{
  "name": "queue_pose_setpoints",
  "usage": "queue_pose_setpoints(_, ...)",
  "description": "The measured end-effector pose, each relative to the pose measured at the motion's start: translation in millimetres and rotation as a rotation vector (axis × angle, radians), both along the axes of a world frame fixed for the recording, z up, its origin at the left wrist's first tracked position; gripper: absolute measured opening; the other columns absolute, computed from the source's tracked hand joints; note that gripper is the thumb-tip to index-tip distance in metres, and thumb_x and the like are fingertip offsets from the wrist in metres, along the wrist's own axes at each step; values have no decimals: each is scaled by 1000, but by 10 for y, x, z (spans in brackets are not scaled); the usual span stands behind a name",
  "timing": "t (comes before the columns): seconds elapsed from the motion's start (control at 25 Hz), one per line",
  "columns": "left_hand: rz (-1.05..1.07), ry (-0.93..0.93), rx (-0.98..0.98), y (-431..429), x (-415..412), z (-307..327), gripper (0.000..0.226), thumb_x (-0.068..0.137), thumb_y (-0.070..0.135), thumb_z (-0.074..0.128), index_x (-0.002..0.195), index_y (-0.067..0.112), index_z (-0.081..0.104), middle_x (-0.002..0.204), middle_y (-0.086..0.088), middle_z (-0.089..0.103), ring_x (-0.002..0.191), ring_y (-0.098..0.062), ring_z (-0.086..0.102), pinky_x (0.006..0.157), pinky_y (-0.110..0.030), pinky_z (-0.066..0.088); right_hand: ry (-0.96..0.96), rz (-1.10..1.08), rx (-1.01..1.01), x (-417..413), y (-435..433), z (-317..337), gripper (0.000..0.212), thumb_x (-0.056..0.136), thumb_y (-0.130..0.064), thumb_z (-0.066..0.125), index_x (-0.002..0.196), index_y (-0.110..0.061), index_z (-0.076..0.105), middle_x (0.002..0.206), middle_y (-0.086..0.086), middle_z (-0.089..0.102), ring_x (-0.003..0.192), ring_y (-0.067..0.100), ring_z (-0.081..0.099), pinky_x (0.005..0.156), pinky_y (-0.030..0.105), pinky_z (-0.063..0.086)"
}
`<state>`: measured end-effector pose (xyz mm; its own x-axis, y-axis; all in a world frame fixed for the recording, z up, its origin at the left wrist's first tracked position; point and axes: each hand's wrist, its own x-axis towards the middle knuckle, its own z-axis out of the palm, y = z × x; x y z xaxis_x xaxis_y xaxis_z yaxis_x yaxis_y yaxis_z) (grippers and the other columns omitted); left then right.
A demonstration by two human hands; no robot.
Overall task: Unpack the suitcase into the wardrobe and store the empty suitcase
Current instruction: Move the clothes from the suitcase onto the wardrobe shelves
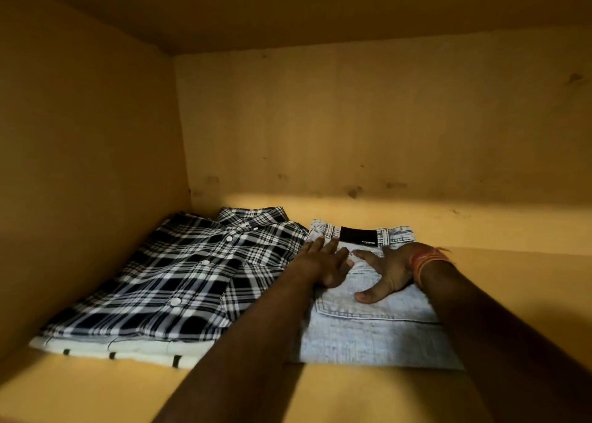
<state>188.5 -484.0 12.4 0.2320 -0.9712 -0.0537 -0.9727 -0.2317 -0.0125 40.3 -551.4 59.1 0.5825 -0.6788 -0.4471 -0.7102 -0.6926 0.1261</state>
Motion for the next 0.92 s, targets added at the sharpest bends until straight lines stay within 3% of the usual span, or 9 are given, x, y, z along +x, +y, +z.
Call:
queue_pose_setpoints(0.12, 19, -54, -5, 44, -38, 3, 58, 100, 51, 9, 153, 27, 2, 160, 1, -12, 146, -24, -14, 117, -43, -8, -48, -31, 41, -9, -5, -73, 114, 62, -87, 47, 143, -46, -23, 155, 10, -28, 146, 38, -2, 118, 48, 12)
queue_pose_setpoints(0.24, 19, -82, -11, 28, -89, -2, 58, 100, 51, 8, 152, 27, 3, 160, 0, -9, 147, -25, -9, 119, -45, -3, -100, -29, 28, -56, -14, -111, 121, 49, -95, 41, 143, -48, -21, 155, 10, -28, 145, 41, -8, 118, 51, 6)
queue_pose_setpoints(0.32, 29, -182, -82, 92, -134, 12, 57, 100, 49, 12, 151, 24, 15, 161, -4, 7, 147, -28, 5, 117, -47, 10, -138, -28, 55, -50, 6, -149, 139, 25, -104, 36, 141, -52, -20, 155, 8, -27, 143, 43, -13, 117, 55, 3)
queue_pose_setpoints(0.4, 34, -304, -225, 155, -200, 35, 55, 100, 47, 19, 143, 15, 35, 150, -10, 32, 137, -32, 26, 106, -48, 27, -174, -24, 45, -52, -15, -185, 150, 9, -105, 32, 141, -54, -19, 155, 5, -28, 142, 44, -15, 116, 58, 2)
queue_pose_setpoints(0.56, 52, -253, -286, 227, -270, -38, 55, 100, 46, 24, 136, 10, 44, 139, -13, 42, 127, -33, 37, 98, -47, 34, -180, -4, 72, -86, 1, -215, 131, 34, -102, 36, 141, -52, -20, 155, 6, -29, 142, 44, -16, 116, 58, 1)
queue_pose_setpoints(0.72, 136, -45, -124, 197, -201, -55, 56, 100, 47, 20, 145, 15, 30, 156, -9, 23, 142, -34, 20, 112, -52, 24, -210, 20, 105, -89, -64, -248, 144, 17, -105, 33, 140, -53, -21, 154, 6, -30, 141, 45, -19, 115, 60, -2)
queue_pose_setpoints(0.76, 140, -33, -133, 215, -207, -75, 55, 100, 47, 21, 143, 14, 34, 155, -11, 27, 140, -35, 24, 110, -52, 27, -219, 21, 114, -92, -68, -260, 145, 16, -105, 33, 140, -53, -21, 154, 6, -30, 141, 44, -20, 115, 60, -2)
queue_pose_setpoints(0.84, 161, -31, -260, 290, -266, -56, 49, 98, 44, 31, 124, 11, 57, 131, -17, 54, 121, -36, 49, 96, -46, 44, -246, 27, 119, -87, -84, -284, 146, 15, -106, 32, 141, -53, -20, 155, 6, -30, 141, 43, -21, 114, 61, -3)
queue_pose_setpoints(0.92, 215, -70, -381, 374, -384, 11, 46, 96, 45, 38, 102, 10, 68, 103, -17, 66, 100, -34, 61, 85, -40, 47, -277, 17, 118, -90, -72, -280, 147, 14, -105, 31, 141, -52, -19, 155, 6, -29, 141, 42, -21, 115, 60, -3)
